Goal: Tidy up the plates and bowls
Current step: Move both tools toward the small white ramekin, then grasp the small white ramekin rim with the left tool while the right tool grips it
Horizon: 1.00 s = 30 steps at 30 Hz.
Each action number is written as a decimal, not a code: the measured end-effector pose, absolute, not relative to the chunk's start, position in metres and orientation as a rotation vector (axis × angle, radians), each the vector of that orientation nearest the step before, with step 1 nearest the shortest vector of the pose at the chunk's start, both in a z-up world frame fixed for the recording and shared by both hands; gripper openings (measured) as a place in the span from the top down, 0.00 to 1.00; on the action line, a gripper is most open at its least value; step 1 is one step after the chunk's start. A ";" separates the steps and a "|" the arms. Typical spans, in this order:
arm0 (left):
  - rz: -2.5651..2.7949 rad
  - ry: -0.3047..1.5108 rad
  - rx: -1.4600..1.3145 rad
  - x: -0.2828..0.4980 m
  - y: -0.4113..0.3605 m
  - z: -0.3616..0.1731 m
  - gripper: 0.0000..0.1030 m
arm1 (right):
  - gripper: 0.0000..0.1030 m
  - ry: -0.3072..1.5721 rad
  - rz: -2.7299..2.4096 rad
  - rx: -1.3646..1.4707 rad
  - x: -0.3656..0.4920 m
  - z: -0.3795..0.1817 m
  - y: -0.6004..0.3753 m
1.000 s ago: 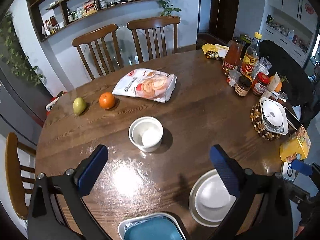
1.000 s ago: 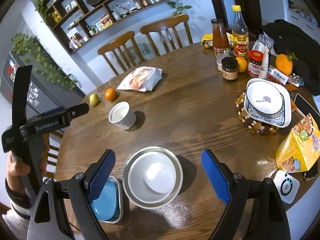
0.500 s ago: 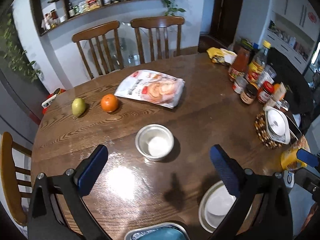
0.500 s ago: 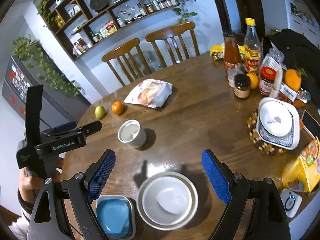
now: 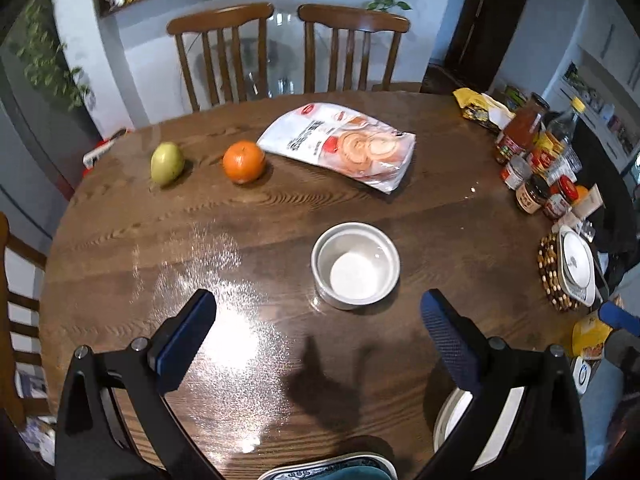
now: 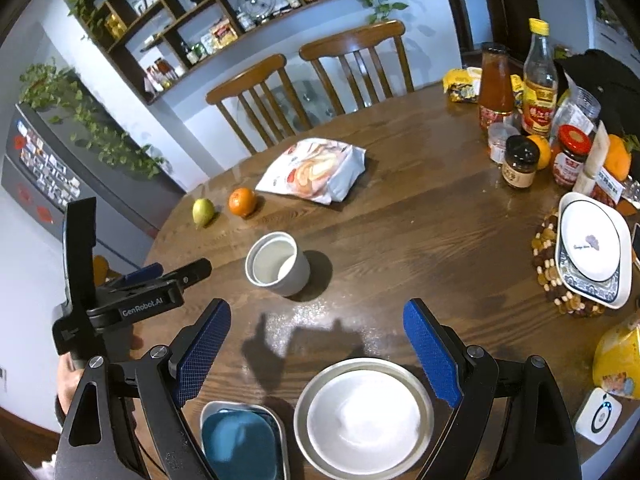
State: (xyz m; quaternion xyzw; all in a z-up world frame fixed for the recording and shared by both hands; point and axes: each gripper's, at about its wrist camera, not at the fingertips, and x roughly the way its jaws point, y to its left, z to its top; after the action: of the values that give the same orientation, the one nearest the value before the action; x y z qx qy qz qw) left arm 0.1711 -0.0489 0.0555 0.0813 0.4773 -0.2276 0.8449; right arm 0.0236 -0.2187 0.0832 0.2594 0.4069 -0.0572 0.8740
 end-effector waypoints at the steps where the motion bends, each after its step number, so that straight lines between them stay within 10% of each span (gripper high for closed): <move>1: -0.481 1.007 0.156 0.173 -0.047 0.054 0.01 | 0.14 0.853 -0.121 0.541 0.025 0.082 -0.218; 30: -0.389 1.080 0.102 0.218 -0.047 -0.021 0.02 | 0.14 1.024 -0.059 0.644 0.132 -0.010 -0.212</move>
State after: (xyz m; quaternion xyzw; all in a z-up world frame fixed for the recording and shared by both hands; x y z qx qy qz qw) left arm 0.2182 -0.0468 -0.0207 0.0484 0.5107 -0.1838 0.8385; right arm 0.1324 -0.2119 -0.0096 0.3028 0.4812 -0.0279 0.8221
